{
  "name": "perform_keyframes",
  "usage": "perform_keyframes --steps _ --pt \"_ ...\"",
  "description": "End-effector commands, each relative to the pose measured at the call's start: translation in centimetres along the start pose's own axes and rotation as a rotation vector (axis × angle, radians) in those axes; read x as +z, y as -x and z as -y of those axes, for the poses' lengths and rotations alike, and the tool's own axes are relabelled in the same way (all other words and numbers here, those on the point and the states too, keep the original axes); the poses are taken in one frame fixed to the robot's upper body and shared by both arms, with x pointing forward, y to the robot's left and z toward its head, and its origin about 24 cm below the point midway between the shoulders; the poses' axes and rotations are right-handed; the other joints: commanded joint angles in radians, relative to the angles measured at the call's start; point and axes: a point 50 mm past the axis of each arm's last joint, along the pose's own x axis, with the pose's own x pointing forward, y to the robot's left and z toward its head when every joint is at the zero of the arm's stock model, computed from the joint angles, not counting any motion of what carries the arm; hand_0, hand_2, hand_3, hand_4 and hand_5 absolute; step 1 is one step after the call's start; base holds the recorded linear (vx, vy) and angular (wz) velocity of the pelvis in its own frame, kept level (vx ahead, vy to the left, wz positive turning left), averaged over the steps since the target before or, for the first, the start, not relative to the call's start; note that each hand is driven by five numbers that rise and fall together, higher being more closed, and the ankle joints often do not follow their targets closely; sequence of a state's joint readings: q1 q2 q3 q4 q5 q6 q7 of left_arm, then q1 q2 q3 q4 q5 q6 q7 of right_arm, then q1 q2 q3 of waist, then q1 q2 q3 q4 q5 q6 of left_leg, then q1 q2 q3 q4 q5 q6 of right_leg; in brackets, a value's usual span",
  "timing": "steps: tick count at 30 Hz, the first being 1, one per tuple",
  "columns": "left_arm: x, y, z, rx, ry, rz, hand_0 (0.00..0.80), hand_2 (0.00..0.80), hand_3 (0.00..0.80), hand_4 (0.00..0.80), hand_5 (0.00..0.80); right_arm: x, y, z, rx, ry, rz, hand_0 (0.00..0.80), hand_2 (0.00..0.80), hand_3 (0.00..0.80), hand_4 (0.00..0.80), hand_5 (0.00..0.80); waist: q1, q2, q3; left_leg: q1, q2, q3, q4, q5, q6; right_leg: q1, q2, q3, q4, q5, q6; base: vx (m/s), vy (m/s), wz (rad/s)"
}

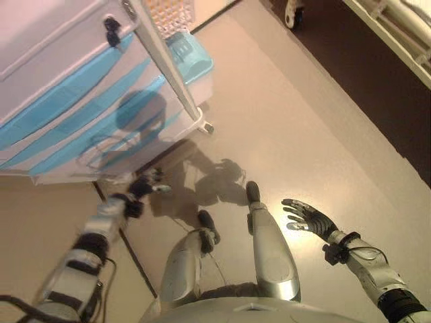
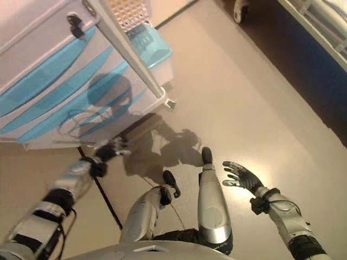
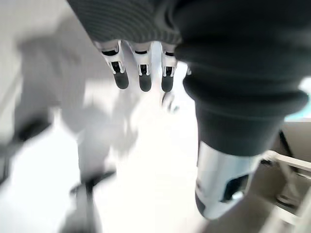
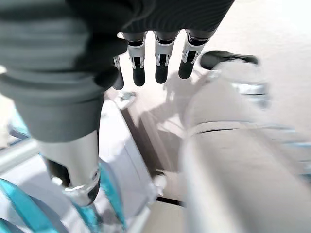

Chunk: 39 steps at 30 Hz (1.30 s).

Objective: Open the drawer and pick up the medicine

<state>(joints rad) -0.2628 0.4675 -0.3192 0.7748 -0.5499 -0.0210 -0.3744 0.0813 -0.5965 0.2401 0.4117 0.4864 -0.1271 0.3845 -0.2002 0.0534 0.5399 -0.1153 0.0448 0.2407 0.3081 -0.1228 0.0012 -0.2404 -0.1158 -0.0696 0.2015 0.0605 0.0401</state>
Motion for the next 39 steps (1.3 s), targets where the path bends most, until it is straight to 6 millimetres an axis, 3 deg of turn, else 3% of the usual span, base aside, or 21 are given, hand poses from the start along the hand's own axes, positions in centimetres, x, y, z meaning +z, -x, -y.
perform_keyframes --steps 1,7,15,20,29,39 --pt "-2.6 1.4 1.4 -0.117 0.133 -0.011 0.0 0.0 0.0 0.0 0.0 0.2 -0.4 -0.7 -0.057 -0.016 0.057 0.0 0.0 0.0 0.0 0.0 0.041 -0.025 -0.078 0.013 -0.056 -0.066 -0.121 0.031 0.004 0.063 0.002 -0.041 0.106 -0.175 0.028 -0.027 -0.174 0.12" --pt "-5.9 2.6 4.1 -0.216 0.33 -0.049 0.0 0.0 0.0 0.0 0.0 0.2 -0.9 -2.2 -0.007 -0.084 0.084 0.0 0.0 0.0 0.0 0.0 0.082 -0.019 -0.164 0.082 -0.047 -0.103 -0.225 0.074 -0.015 0.155 0.031 -0.089 0.028 -0.173 0.026 -0.012 -0.155 0.2" --pt "-8.1 3.5 5.6 -0.236 0.556 -0.051 0.0 0.0 0.0 0.0 0.0 -1.8 -1.7 -5.0 0.043 -0.275 0.055 0.0 0.0 0.0 0.0 0.0 0.138 -0.028 -0.271 0.14 -0.029 -0.142 -0.305 0.111 -0.039 0.253 0.046 -0.149 -0.032 -0.176 0.022 0.031 -0.125 0.15" --pt "-8.8 3.6 6.4 -0.242 0.651 -0.026 0.0 0.0 0.0 0.0 0.0 -3.3 -2.4 -6.9 0.069 -0.485 0.025 0.0 0.0 0.0 0.0 0.0 0.166 -0.031 -0.32 0.165 -0.022 -0.162 -0.351 0.132 -0.051 0.299 0.053 -0.175 -0.066 -0.178 0.022 0.006 -0.073 0.17" --pt "-10.5 3.8 7.6 -0.257 0.757 -0.059 0.0 0.0 0.0 0.0 0.0 -6.0 -3.1 -8.7 0.069 -0.665 -0.065 0.0 0.0 0.0 0.0 0.0 0.193 -0.03 -0.363 0.192 -0.022 -0.179 -0.374 0.135 -0.05 0.339 0.056 -0.187 -0.102 -0.171 0.02 -0.039 -0.029 0.09" --pt "-11.2 3.7 8.5 -0.275 0.795 -0.114 0.0 0.0 0.0 0.0 0.0 -7.4 -2.6 -9.4 0.06 -0.749 -0.096 0.0 0.0 0.0 0.0 0.0 0.193 -0.026 -0.384 0.192 -0.023 -0.18 -0.395 0.146 -0.054 0.351 0.058 -0.186 -0.146 -0.149 0.028 -0.045 -0.003 0.03"
